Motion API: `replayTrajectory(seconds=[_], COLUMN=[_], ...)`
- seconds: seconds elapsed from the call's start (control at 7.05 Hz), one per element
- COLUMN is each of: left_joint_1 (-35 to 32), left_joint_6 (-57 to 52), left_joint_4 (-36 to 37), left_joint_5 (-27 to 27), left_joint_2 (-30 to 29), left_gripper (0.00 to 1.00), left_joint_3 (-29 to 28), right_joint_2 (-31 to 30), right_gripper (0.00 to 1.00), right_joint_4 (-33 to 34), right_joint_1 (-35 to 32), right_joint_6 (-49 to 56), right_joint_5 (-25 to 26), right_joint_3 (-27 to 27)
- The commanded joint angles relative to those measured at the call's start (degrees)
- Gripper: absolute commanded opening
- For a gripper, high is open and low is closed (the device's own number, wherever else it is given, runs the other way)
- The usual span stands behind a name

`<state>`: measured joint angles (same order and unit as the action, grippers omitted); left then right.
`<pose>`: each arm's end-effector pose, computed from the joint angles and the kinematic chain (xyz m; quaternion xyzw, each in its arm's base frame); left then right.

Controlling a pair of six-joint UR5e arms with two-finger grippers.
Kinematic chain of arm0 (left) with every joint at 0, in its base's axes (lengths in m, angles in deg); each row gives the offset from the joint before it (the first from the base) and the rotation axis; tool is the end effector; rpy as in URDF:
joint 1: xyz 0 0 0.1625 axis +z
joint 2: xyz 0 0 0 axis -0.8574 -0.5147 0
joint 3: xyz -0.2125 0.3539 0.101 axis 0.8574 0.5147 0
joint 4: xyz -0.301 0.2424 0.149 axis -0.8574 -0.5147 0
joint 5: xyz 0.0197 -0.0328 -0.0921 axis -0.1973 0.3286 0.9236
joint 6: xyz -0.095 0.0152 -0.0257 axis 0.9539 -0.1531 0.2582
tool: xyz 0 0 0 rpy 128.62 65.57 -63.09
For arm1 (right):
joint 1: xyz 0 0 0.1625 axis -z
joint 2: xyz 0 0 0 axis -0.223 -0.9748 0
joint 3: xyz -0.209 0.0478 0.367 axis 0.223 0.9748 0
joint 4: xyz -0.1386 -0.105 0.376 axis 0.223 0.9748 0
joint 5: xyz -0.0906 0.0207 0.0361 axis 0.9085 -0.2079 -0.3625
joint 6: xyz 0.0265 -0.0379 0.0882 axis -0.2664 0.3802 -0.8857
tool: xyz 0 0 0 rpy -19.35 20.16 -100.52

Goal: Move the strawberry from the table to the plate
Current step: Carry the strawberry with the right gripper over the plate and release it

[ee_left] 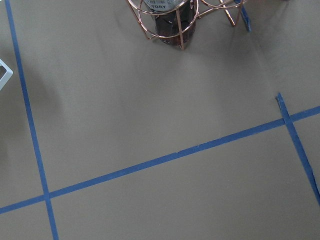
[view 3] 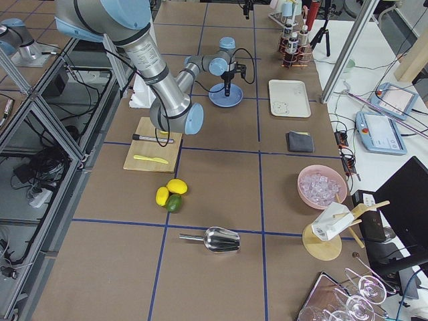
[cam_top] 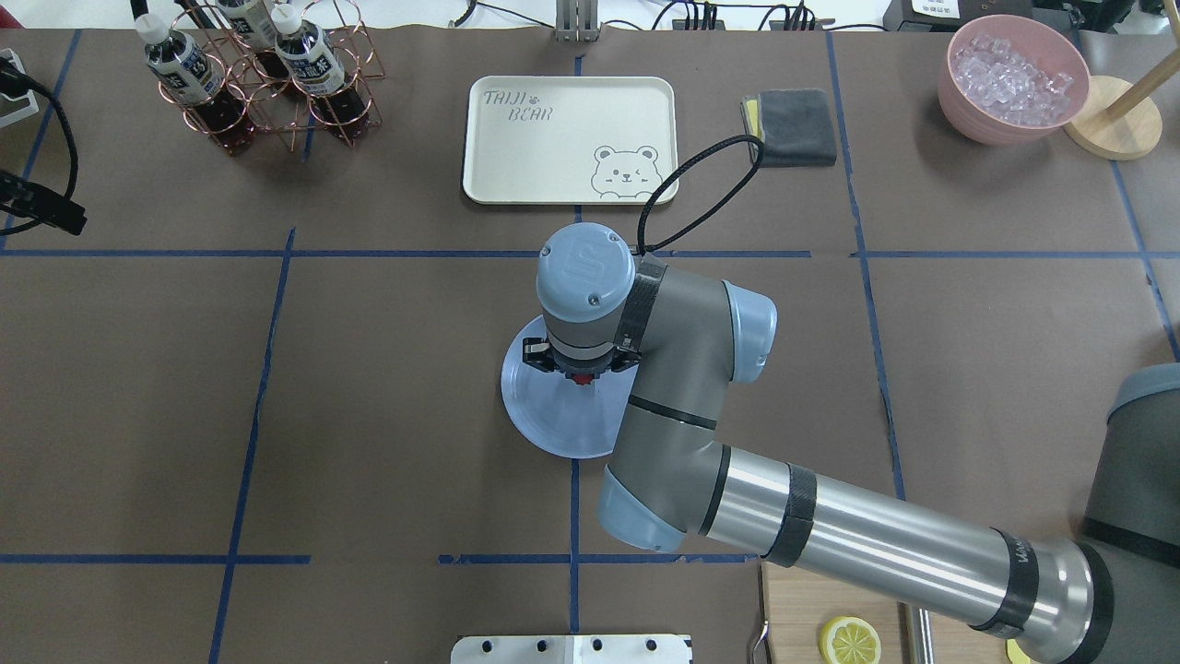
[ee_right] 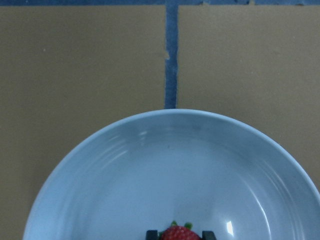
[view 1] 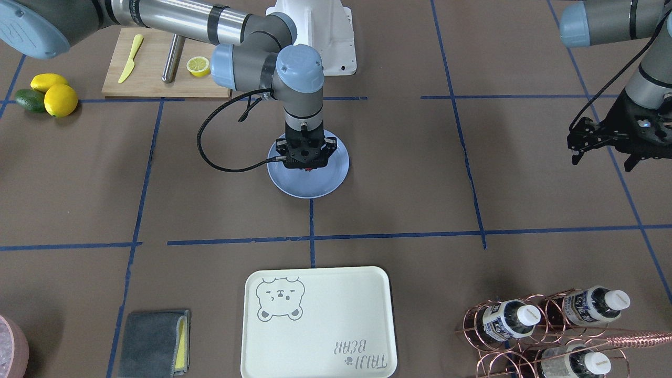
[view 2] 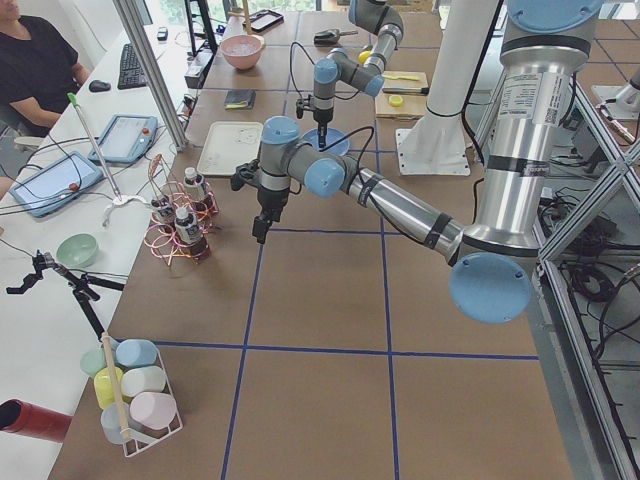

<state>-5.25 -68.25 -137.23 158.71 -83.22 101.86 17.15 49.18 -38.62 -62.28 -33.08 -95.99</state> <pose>0.1500 -0.5166 0.4317 0.1468 0.2992 0.1116 0.9362 -0.6320 -0.4241 0.2025 0.0235 -0.3801 0.0114 0.9246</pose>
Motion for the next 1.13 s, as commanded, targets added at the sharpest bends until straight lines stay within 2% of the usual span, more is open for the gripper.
replayTrajectory(seconds=[0.0, 0.14, 0.43, 0.57, 0.71, 0.85, 0.99], left_joint_1=[-0.23, -0.24, -0.24, -0.32, -1.89, -4.52, -8.63], left_joint_6=[-0.01, -0.01, -0.01, -0.01, -0.10, -4.45, -11.02], left_joint_4=[-0.54, -1.50, -2.56, -2.65, -3.35, -3.18, -3.26], left_joint_5=[0.01, 0.01, 0.01, 0.01, 0.53, 4.54, 7.71], left_joint_2=[-0.07, -0.07, -0.07, -0.07, 0.02, 1.41, 2.99], left_gripper=[1.00, 1.00, 1.00, 1.00, 1.00, 1.00, 1.00], left_joint_3=[-0.85, -1.28, -2.34, -2.52, -2.61, -2.61, -4.35], right_joint_2=[-0.33, -0.33, -0.15, -1.02, -3.21, -6.01, -9.52], right_gripper=[0.90, 0.99, 1.00, 1.00, 1.00, 1.00, 1.00], right_joint_4=[-1.35, -2.93, -2.42, -1.11, 4.12, 9.48, 12.06], right_joint_1=[0.51, 0.51, -0.54, -1.94, -3.78, -6.50, -10.35], right_joint_6=[-0.08, -0.17, -0.17, -0.08, 0.88, 1.24, 5.85], right_joint_5=[0.00, -0.26, -0.44, -0.61, -0.88, -2.36, -6.11], right_joint_3=[0.32, 0.15, -1.16, -4.13, -10.43, -17.28, -22.65])
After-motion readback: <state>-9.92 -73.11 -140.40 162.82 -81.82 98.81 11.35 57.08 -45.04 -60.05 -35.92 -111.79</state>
